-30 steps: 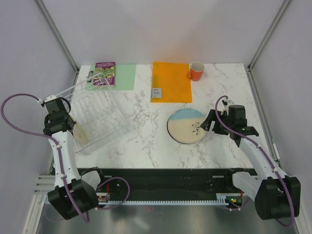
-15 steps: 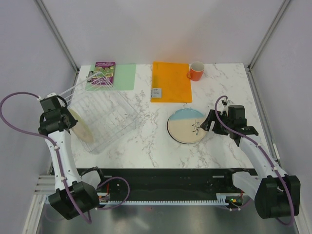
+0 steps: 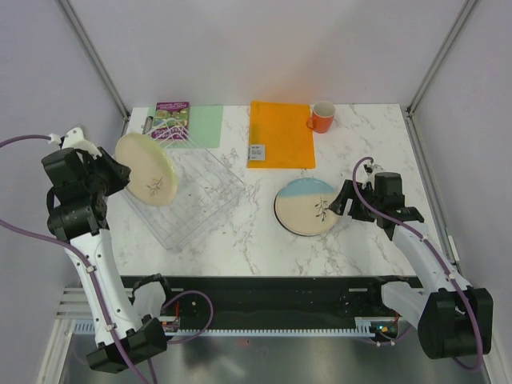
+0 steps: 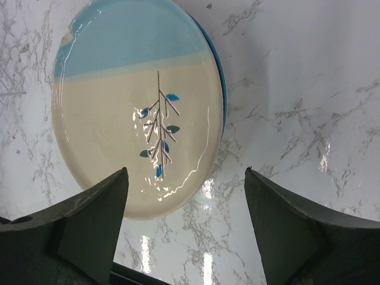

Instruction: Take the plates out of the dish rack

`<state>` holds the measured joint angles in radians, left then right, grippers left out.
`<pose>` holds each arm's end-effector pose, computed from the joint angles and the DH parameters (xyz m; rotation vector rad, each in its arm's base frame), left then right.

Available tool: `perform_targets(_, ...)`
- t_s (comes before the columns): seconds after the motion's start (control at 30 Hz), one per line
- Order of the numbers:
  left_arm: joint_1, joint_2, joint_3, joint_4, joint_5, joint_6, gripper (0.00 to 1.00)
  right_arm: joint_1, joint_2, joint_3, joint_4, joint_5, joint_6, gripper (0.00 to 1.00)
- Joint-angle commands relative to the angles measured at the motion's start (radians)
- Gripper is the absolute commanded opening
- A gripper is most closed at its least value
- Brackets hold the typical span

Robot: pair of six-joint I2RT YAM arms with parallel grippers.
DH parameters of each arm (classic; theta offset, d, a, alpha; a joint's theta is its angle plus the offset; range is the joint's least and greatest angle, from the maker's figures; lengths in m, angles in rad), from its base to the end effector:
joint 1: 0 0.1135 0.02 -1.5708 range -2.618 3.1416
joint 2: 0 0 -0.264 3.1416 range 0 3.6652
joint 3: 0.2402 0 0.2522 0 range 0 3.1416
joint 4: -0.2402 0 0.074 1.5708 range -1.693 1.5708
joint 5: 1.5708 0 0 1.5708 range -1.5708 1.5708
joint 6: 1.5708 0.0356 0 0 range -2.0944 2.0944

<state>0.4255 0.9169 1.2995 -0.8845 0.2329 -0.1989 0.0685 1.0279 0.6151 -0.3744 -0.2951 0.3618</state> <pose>0.1487 0.0584 0.4179 -0.4957 1.9989 -0.1013 0.2071 0.0246 0.2197 0.2032 2.3753 0.5554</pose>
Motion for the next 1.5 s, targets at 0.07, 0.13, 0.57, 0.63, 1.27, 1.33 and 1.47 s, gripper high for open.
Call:
perform_targets(0.07,0.001,-0.050,0.018,0.189,0.317,-0.132,0.02,0.004,-0.044,0.055,-0.026,0.020,-0.023,0.85)
perform_targets(0.13,0.001,-0.061,-0.020,0.260,0.446,-0.196,0.02,0.004,-0.064,0.069,-0.037,0.020,-0.024,0.86)
perform_targets(0.57,-0.117,-0.136,-0.387,0.651,0.655,-0.476,0.02,0.060,-0.164,0.141,0.058,-0.148,0.095,0.86)
perform_targets(0.63,-0.233,-0.122,-0.410,0.677,0.587,-0.496,0.02,0.103,-0.163,0.133,0.103,-0.145,0.130,0.86)
perform_targets(1.27,-0.883,0.095,-0.385,0.855,0.149,-0.524,0.02,0.315,-0.023,0.087,0.325,-0.093,0.220,0.87)
perform_targets(1.33,-0.907,0.105,-0.365,0.855,0.146,-0.522,0.02,0.323,-0.006,0.080,0.338,-0.092,0.221,0.87)
perform_targets(1.47,-0.927,0.083,-0.358,0.863,0.149,-0.527,0.02,0.323,0.011,0.052,0.365,-0.087,0.229,0.88)
